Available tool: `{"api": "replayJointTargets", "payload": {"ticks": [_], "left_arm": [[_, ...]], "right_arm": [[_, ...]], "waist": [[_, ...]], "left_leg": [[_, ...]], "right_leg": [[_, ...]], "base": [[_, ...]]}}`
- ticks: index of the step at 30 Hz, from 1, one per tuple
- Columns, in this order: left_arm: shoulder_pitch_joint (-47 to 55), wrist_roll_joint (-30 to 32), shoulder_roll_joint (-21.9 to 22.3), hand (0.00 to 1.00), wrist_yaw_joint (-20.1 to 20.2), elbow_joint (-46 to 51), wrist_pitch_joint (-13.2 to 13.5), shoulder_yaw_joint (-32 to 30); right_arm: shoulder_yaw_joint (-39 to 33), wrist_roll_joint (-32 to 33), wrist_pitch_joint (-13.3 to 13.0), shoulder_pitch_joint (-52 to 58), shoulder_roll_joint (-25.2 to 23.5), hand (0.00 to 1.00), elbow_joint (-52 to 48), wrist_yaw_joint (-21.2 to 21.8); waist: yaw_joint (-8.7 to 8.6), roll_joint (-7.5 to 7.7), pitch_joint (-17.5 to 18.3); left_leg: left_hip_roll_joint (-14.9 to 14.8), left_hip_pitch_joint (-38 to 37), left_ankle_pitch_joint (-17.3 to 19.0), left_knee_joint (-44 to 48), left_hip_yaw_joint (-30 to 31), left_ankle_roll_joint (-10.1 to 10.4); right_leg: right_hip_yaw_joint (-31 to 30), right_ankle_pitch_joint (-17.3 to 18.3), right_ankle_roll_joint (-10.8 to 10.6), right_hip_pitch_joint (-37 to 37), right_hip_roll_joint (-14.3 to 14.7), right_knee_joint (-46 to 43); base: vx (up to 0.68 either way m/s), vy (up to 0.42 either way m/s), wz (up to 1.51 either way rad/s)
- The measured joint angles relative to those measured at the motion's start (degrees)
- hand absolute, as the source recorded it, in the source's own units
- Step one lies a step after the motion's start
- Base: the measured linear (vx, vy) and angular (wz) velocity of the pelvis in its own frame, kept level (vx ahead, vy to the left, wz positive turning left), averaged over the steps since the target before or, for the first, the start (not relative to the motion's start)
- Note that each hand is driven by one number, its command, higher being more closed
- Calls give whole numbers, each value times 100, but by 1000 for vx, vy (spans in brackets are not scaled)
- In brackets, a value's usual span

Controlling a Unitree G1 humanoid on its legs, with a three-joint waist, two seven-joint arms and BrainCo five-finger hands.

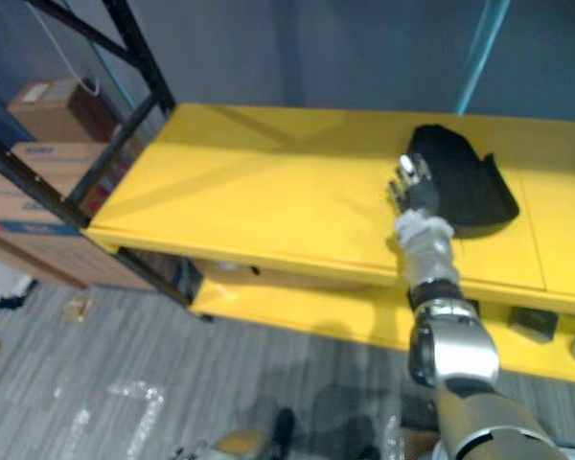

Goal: Walk over and take plastic housings, then place them on the shelf

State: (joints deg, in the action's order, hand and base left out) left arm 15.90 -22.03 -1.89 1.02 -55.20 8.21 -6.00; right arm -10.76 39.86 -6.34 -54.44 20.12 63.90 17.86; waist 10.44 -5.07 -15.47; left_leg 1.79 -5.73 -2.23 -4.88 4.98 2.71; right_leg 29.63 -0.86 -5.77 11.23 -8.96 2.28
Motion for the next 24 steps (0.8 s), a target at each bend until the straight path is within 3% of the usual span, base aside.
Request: {"api": "replayJointTargets", "payload": {"ticks": [6, 12, 15, 24], "left_arm": [[219, 59, 25, 0, -5, -14, -84, 62], [272, 17, 40, 0, 13, -8, -66, 191], [213, -33, 17, 0, 64, -8, -43, 245], [160, -335, 21, 0, 142, 4, 169, 485]], "right_arm": [[257, -254, 186, -271, 260, 0, 1, 212], [532, -366, 387, -823, 579, 0, 184, 144], [628, -400, 458, -1102, 749, 0, 434, -306], [628, -466, 527, -2079, 1046, 0, 575, -1346]], "waist": [[4, -86, -111], [55, -206, -347], [141, -266, -450], [180, -462, -787]], "left_leg": [[-15, 188, -95, 1, 74, 37], [-50, 487, -187, 21, 78, -22], [-82, 590, -239, 25, 76, -16], [-177, 891, -328, 27, 86, 72]], "right_leg": [[31, 9, 2, -188, 0, -80], [18, 42, 52, -544, 2, -232], [-12, 81, 112, -729, -2, -418], [-96, 450, 238, -1361, -87, -1179]], "base": [[-43, -1, 7], [-52, -5, 3], [0, 0, 0], [-8, -11, 1]]}}
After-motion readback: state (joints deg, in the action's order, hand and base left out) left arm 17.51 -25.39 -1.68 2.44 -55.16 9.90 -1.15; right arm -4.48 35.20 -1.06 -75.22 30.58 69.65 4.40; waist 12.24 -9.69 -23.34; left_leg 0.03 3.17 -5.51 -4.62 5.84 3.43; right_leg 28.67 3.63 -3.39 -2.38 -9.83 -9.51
